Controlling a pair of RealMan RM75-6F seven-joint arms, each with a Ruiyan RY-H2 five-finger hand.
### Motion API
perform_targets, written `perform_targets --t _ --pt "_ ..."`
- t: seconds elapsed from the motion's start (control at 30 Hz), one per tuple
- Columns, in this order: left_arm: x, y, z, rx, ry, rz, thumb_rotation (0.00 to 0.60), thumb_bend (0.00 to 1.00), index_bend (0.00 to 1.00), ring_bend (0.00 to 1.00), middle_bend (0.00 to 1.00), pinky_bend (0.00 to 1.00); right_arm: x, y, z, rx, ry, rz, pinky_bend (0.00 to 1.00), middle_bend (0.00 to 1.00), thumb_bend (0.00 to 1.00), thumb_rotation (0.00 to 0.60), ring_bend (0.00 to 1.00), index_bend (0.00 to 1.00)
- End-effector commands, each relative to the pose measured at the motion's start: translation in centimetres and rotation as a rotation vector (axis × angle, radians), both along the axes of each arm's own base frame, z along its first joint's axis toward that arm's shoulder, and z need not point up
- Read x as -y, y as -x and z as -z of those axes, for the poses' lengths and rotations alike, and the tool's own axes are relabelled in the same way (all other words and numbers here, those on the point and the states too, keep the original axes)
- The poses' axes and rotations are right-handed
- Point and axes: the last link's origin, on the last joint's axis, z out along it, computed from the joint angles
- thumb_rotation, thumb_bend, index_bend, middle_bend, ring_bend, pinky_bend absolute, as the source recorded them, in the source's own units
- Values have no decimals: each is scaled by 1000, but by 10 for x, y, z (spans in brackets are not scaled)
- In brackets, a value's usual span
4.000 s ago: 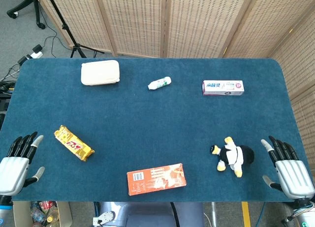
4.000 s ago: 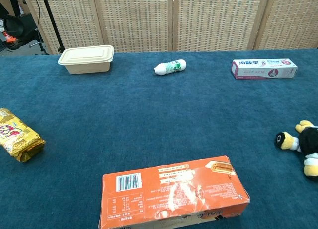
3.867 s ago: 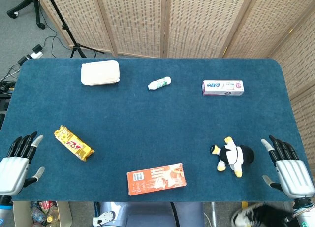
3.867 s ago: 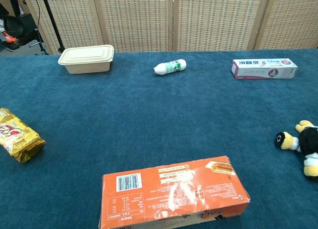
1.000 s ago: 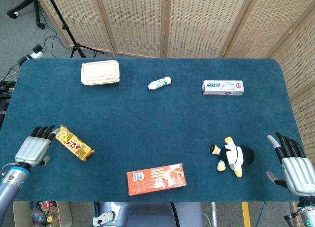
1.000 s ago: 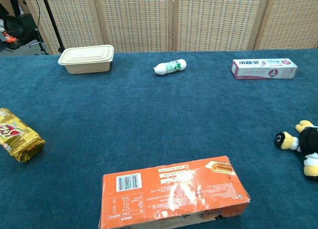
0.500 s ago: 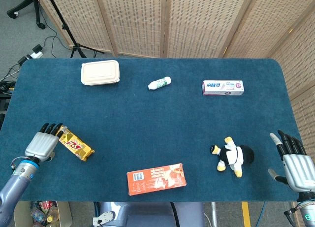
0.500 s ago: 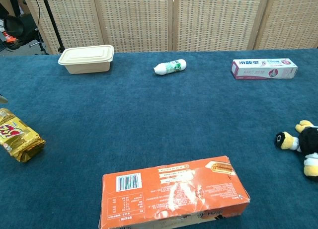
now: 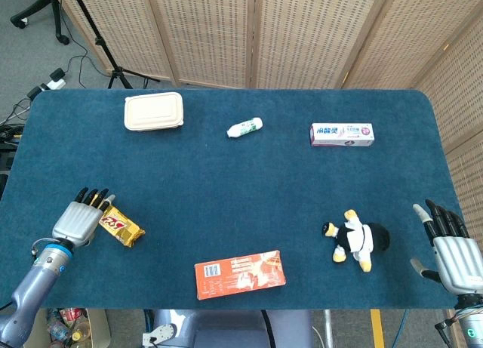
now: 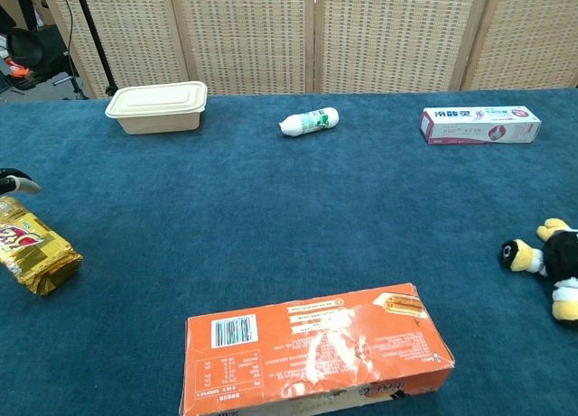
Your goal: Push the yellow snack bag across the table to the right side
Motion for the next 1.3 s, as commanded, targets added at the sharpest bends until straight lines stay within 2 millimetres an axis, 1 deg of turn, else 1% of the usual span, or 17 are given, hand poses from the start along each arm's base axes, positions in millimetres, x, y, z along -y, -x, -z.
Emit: perform_targets --t 0.03,0.23,0.7,0.87,1.03,1.3 --pt "-1 -1 5 -5 7 6 600 316 0 0 0 6 1 1 -1 3 2 3 79 0 234 600 0 11" --pt "-3 -3 15 -7 12 8 600 321 0 0 0 6 2 2 -2 8 3 9 79 0 234 600 0 11" --pt "-14 -6 29 -3 -2 -6 600 332 0 0 0 6 3 5 -1 11 -4 17 79 0 234 600 0 11" --pt "-18 -10 34 2 -1 3 600 333 0 0 0 6 4 6 2 4 -16 19 79 0 234 600 0 11" --pt "-23 -19 41 37 -10 3 600 335 0 0 0 6 6 7 7 -2 -34 21 79 0 234 600 0 11" --pt "-27 -22 50 27 -7 4 600 338 0 0 0 6 6 8 11 -6 -47 23 79 0 234 600 0 11"
